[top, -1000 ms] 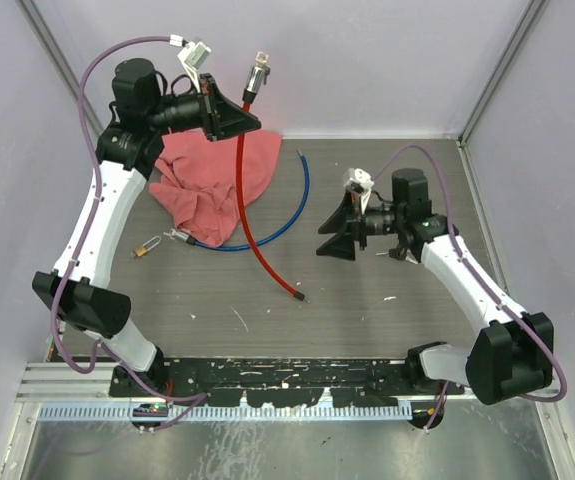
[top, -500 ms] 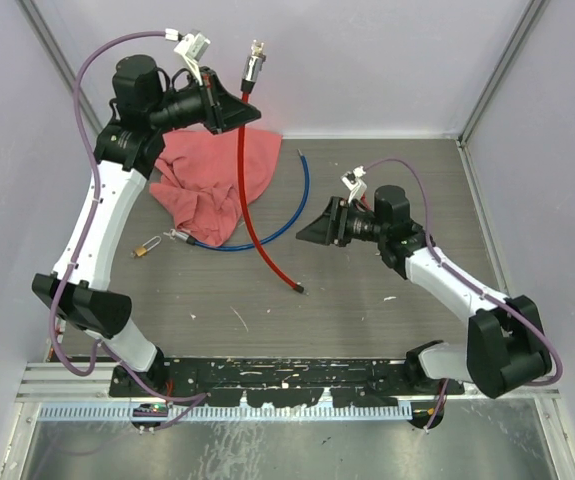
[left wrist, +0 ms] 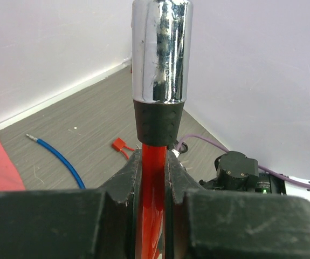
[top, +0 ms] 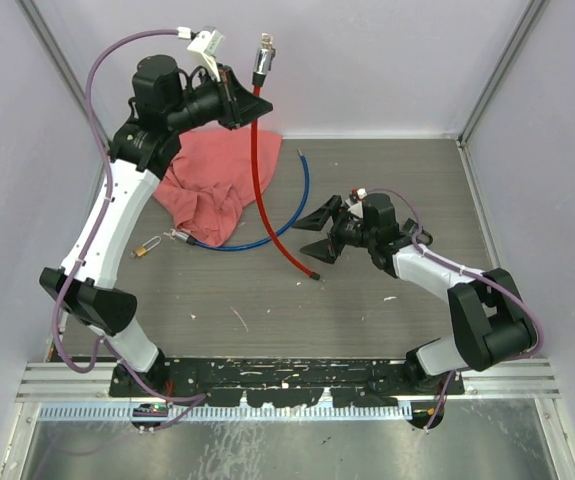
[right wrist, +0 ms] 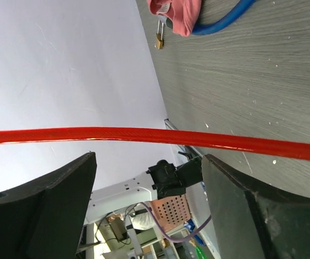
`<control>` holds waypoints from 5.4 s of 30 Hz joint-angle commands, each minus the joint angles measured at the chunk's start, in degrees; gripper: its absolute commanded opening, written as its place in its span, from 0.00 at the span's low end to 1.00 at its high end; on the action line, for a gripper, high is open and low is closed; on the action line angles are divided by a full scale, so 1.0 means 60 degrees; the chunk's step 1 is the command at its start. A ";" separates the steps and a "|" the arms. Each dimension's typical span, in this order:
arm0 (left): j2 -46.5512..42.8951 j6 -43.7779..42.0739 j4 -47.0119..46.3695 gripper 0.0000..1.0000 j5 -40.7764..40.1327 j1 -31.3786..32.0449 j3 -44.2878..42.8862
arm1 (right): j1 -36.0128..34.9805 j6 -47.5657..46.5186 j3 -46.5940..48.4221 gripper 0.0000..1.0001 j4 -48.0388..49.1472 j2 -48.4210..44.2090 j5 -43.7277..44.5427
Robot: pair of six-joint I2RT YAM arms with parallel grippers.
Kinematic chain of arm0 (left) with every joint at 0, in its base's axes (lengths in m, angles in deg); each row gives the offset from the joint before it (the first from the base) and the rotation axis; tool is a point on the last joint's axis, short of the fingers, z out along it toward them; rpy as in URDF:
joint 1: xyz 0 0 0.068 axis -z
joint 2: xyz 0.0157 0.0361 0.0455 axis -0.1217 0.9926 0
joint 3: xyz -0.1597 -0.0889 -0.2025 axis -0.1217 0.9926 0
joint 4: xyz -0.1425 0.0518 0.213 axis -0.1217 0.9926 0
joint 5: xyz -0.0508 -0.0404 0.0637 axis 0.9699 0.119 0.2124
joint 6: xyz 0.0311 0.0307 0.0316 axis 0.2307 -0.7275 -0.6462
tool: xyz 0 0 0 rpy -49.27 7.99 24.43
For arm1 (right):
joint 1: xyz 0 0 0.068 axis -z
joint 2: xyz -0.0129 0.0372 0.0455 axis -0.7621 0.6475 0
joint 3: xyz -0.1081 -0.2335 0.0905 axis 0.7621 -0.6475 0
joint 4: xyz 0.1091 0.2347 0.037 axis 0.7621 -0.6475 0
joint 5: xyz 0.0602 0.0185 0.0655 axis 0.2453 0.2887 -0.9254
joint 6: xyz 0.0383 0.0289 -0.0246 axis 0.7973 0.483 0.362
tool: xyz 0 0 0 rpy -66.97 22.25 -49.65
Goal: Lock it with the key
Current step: Lock the lock.
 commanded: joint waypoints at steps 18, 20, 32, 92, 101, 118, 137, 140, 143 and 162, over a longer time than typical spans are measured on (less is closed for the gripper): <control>-0.0487 -0.0482 -0.1155 0.00 -0.2793 0.1145 -0.0794 | 0.0111 0.2525 0.0743 0.85 -0.0998 0.0492 0.0330; -0.0544 -0.0460 -0.1146 0.00 -0.2871 0.1260 -0.0811 | 0.0112 0.2822 0.0745 0.85 -0.0845 0.0576 0.0518; -0.1150 -0.0332 -0.1368 0.00 -0.3124 0.1577 -0.0486 | -0.0106 0.3508 0.0742 0.83 -0.0730 0.0915 0.1118; -0.4973 0.1428 -0.4896 0.00 -0.0568 0.1333 0.9717 | 0.0106 -1.5014 0.2687 0.01 -0.3109 -0.1513 0.1420; -0.4916 0.2600 -0.5883 0.00 0.0268 0.0782 1.0360 | -0.0070 -1.7786 0.3162 0.01 -0.4966 -0.1981 0.0347; -0.4112 0.3554 -0.6964 0.00 0.2050 0.0803 0.9921 | -0.0688 -1.8450 0.3225 0.01 -0.5316 -0.1877 0.1479; -0.3907 0.3579 -0.6701 0.00 0.2673 0.1139 0.9784 | -0.0689 -1.8036 0.3454 0.01 -0.5403 -0.1826 0.1532; -0.3905 0.3608 -0.6664 0.00 0.2722 0.1165 0.9723 | -0.0724 -1.8275 0.3402 0.01 -0.5542 -0.1854 0.1483; -0.3905 0.3578 -0.6230 0.00 0.2727 0.1163 0.9591 | -0.0733 -1.8623 0.3327 0.01 -0.5608 -0.1955 0.1470; -0.4519 0.4475 -0.6028 0.00 0.2638 0.0691 1.0290 | -0.0407 -1.9314 0.3792 0.01 -0.6004 -0.2210 0.0535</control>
